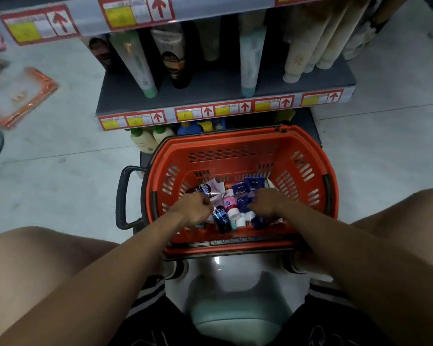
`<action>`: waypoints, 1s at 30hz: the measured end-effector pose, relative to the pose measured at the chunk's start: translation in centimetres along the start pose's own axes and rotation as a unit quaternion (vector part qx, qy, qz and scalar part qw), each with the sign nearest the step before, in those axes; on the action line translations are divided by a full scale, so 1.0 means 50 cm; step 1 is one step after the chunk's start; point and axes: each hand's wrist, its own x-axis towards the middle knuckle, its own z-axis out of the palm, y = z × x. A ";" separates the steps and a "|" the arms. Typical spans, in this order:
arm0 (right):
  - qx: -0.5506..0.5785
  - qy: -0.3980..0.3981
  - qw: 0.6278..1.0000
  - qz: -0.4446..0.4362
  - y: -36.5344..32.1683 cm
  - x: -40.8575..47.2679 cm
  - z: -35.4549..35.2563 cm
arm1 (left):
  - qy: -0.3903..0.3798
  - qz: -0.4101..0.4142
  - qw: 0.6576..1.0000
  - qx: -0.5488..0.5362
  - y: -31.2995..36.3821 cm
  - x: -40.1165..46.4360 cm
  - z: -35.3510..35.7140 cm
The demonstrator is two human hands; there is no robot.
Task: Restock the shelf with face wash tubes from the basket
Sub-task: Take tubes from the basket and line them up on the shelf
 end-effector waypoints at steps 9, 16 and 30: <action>-0.011 -0.058 0.998 0.012 -0.014 0.057 -0.035 | -0.065 -0.031 0.997 -0.010 -0.019 0.097 -0.025; -0.065 -0.015 0.998 0.002 -0.004 0.025 -0.052 | -0.031 -0.003 0.999 -0.018 -0.021 0.080 -0.037; 0.018 0.014 0.998 0.060 0.020 0.013 -0.006 | 0.013 0.001 1.000 -0.007 -0.040 0.063 -0.022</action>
